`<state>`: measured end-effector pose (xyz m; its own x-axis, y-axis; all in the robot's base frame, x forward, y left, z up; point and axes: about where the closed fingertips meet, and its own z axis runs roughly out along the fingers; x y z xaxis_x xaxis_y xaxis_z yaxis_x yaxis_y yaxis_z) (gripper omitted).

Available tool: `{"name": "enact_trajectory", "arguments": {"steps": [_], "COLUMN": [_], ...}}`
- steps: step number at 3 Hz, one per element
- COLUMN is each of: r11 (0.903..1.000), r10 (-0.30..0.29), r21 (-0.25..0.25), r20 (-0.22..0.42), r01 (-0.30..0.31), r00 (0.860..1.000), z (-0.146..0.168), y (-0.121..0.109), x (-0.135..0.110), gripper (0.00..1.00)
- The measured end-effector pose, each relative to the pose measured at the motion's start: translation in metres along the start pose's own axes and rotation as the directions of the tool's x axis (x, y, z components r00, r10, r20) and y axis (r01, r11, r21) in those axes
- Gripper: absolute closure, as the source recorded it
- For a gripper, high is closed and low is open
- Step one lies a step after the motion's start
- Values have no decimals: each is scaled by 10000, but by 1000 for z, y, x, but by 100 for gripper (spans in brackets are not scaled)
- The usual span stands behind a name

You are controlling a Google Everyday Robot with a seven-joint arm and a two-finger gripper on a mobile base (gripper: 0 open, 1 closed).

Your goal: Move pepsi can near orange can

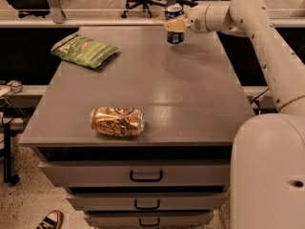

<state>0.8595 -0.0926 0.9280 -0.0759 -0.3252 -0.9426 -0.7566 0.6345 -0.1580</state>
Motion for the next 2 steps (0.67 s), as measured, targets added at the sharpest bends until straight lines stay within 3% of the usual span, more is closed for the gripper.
{"name": "enact_trajectory", "arguments": {"steps": [1, 2], "r11": [9998, 9996], "r10": [92, -279], "r21": [-164, 17], "r20": [178, 875], "r01": [-89, 279], "r00": [9998, 9958], "z": [3, -26], "y": [11, 31], "x": [-2, -38], "gripper": [100, 100]}}
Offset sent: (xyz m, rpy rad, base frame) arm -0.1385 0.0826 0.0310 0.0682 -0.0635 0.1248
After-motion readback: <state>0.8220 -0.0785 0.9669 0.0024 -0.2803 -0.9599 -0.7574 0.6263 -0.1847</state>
